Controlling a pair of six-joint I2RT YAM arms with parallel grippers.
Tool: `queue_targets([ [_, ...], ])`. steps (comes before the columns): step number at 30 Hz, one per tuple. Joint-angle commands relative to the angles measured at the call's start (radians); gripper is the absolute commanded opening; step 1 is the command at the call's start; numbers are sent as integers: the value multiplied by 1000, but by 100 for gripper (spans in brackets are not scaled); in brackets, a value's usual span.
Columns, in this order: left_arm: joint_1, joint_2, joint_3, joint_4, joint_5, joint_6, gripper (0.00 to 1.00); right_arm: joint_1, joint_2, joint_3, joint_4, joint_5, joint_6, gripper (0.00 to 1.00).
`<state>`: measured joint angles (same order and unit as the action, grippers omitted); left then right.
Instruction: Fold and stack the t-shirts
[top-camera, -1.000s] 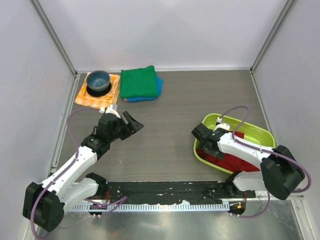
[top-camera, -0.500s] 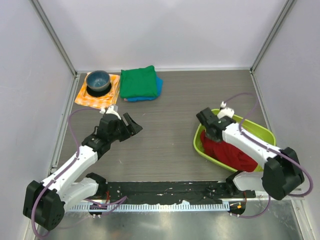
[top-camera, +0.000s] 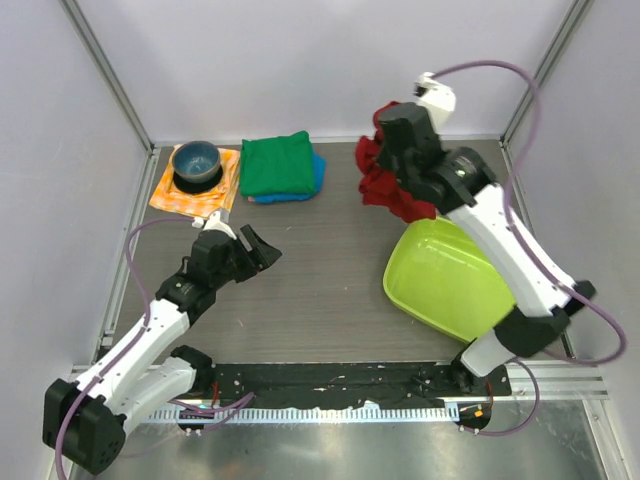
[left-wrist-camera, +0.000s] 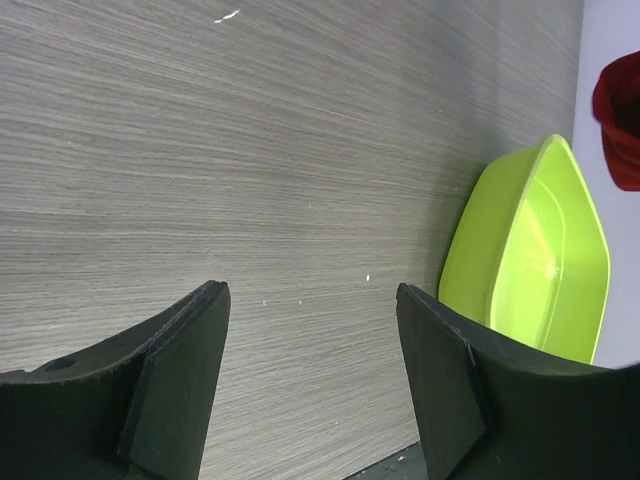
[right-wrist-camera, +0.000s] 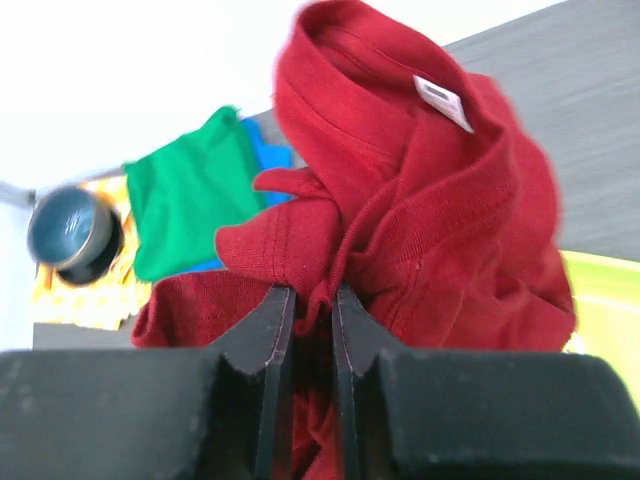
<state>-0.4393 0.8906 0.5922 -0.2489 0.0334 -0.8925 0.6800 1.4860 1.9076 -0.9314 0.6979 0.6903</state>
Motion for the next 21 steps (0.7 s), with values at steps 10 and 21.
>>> queue_targets([
  [10, -4, -97, 31, -69, -73, -3, 72, 370, 240, -22, 35, -141, -6, 1],
  [21, -4, -78, 26, -38, -55, 9, 73, 449, -42, -616, 95, 157, 180, 94],
])
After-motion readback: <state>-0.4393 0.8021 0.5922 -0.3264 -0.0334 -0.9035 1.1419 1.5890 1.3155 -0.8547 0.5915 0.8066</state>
